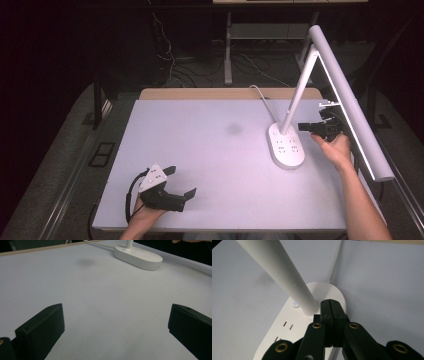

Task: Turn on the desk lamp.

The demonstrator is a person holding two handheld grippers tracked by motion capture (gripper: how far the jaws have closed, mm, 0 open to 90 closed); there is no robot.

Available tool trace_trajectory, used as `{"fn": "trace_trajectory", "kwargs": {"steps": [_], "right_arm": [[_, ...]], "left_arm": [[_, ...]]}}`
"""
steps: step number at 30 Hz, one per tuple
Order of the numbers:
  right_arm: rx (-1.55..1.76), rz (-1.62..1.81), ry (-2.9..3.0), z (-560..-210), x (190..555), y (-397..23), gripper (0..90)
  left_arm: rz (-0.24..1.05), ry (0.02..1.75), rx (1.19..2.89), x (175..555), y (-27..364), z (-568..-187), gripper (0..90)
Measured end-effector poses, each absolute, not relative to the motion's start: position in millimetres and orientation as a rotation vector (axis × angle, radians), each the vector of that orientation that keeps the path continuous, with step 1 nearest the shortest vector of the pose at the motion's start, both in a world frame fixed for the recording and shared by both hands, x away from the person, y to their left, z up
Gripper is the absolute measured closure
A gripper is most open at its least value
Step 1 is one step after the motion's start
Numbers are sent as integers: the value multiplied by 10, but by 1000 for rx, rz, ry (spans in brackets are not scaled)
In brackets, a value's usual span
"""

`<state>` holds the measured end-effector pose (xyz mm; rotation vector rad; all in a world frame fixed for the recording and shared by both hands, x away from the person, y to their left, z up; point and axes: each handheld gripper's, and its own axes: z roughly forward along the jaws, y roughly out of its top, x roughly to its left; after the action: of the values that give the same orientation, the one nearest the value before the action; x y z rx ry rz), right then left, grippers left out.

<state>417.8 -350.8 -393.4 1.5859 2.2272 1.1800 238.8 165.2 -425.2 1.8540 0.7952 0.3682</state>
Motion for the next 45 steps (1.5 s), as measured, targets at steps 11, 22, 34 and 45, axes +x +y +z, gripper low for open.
{"fn": "trace_trajectory", "kwargs": {"steps": [11, 22, 34, 45], "right_arm": [[1524, 1189, 2224, -3780, 3998, -3452, 891], [1528, 1211, 2194, -3726, 3696, -3421, 740], [1580, 1383, 2130, -3817, 3304, -3443, 149], [1452, 1442, 2171, -3776, 2989, -3288, 0]], "left_arm": [[363, 785, 1854, 2377, 1631, -4251, 0], [363, 783, 1850, 2372, 1647, -4242, 0], [368, 798, 1851, 2375, 1646, -4245, 0], [365, 801, 1848, 2371, 1649, -4241, 0]]}}
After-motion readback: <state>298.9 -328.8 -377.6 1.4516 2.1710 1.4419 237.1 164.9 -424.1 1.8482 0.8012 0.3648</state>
